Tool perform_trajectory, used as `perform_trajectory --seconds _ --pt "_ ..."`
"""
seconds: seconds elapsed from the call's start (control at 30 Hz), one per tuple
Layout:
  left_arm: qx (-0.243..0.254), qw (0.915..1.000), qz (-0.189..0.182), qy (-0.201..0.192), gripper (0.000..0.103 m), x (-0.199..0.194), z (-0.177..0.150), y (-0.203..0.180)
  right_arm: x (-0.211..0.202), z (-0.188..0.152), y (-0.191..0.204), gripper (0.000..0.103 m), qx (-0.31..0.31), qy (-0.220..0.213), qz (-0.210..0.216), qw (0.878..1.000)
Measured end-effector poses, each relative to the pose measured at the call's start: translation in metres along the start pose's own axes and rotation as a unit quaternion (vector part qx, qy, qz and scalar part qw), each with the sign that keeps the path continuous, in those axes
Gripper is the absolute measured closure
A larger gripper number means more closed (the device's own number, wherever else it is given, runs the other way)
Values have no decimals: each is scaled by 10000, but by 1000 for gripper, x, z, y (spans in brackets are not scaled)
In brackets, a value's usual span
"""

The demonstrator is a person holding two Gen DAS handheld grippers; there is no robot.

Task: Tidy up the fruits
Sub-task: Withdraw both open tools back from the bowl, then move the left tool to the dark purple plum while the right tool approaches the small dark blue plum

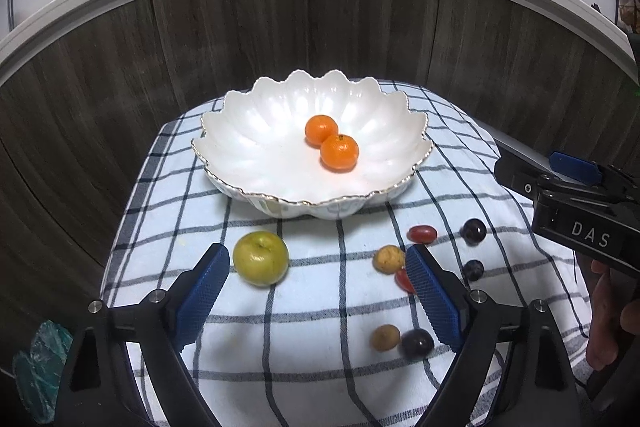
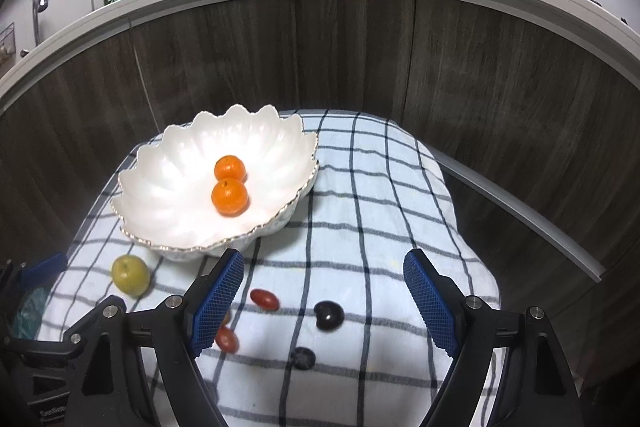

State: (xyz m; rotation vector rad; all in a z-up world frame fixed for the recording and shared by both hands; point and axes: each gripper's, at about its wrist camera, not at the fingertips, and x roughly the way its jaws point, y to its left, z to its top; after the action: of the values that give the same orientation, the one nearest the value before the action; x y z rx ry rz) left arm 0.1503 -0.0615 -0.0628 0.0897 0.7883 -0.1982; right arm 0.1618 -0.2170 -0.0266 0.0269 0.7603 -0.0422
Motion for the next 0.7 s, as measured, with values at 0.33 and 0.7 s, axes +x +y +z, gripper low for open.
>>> perform_trajectory --seconds 0.33,0.7 --pt "113 9997 -182 78 20 4 -17 -10 1 -18 -2 20 -76 20 16 10000" --pt "154 9991 -337 207 25 11 -33 -14 6 -40 -1 20 -287 50 65 9996"
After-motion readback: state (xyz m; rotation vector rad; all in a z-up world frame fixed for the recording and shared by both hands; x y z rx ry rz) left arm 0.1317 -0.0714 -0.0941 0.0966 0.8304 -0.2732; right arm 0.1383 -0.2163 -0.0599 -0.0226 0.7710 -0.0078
